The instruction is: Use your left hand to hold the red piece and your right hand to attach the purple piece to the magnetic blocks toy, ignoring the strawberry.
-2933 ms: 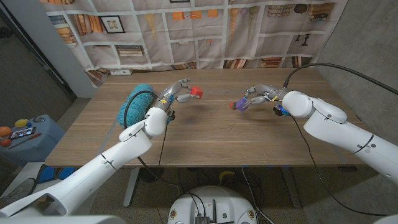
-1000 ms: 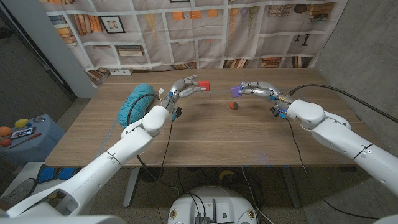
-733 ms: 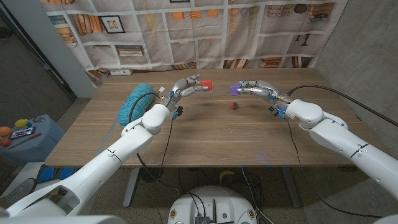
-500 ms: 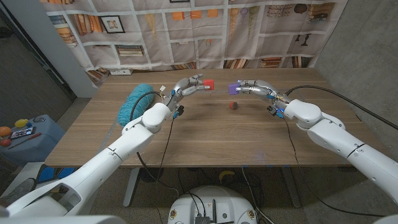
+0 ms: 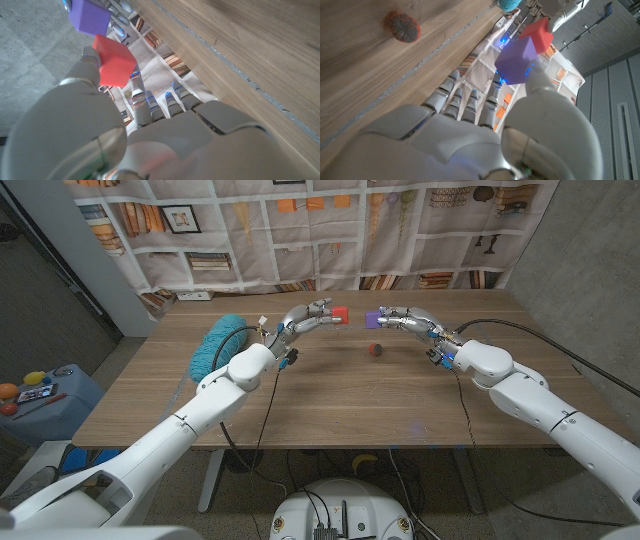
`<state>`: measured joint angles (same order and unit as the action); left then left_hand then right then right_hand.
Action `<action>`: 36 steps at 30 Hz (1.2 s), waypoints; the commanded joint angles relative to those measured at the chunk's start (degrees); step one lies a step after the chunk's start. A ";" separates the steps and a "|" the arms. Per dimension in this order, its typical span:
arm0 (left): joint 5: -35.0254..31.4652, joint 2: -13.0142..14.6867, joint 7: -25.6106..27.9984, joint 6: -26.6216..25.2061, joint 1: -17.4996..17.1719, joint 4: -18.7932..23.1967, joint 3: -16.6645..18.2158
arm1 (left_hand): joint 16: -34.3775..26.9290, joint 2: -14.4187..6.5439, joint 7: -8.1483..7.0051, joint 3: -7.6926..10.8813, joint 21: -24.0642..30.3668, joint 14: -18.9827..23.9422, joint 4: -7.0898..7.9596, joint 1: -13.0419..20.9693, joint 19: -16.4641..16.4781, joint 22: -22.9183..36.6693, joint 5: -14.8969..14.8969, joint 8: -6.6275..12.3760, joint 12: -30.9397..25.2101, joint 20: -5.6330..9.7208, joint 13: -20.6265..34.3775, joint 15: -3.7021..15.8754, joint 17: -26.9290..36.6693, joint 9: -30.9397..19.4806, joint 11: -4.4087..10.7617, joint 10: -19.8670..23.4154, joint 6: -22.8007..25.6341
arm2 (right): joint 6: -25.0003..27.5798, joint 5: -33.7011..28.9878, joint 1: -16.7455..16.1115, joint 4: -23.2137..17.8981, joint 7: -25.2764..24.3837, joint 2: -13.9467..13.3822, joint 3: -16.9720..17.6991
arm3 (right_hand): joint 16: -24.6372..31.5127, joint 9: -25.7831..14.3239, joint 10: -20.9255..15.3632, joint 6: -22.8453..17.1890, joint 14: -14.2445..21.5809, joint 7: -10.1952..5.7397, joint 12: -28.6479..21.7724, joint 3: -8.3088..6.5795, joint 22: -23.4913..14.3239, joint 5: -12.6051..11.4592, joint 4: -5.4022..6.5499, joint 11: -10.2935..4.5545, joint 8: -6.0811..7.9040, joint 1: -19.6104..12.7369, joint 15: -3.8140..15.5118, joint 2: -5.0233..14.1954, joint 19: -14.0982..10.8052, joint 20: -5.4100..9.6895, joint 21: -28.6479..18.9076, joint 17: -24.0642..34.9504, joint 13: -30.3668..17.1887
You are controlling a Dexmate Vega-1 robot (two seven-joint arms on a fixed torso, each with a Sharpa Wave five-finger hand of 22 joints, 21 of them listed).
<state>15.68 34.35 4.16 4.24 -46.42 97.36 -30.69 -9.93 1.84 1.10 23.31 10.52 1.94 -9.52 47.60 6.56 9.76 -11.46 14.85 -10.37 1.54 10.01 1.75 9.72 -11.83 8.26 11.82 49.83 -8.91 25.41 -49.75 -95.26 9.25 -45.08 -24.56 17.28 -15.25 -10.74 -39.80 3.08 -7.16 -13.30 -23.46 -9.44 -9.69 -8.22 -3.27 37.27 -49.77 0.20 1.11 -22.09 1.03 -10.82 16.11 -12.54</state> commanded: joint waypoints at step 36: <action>2.62 -2.61 -4.63 2.24 3.61 -5.27 -2.28 | -0.10 -2.82 -6.49 -0.35 0.17 -1.33 0.28 1.48 -0.97 0.22 -0.25 -0.14 -0.16 -0.28 0.07 -1.04 0.12 -0.18 -1.13 -1.44 6.23 | -4.94 0.91 4.19 6.65 2.89 5.04 -2.47 | -0.13 1.04 -0.30 -6.74 0.04 -5.49 0.31 0.86 -0.17 -0.21 -0.34 0.58 1.16 0.52 -0.20 3.08 -0.19 0.16 -0.05 0.21 0.06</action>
<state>18.08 32.14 -0.01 6.32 -43.32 92.86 -32.57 -9.93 1.40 1.10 22.85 10.52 0.92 -9.52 47.15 5.84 9.76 -11.48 14.44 -10.37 1.23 10.00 0.73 9.72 -11.85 7.15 10.30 49.83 -12.94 26.22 -46.43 -89.85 11.27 -40.97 -26.52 17.28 -13.94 -10.95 -40.10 3.08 -6.87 -13.30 -22.83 -9.44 -9.55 -8.39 -3.07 37.27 -49.76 0.20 1.11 -22.29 1.23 -10.82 16.09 -12.54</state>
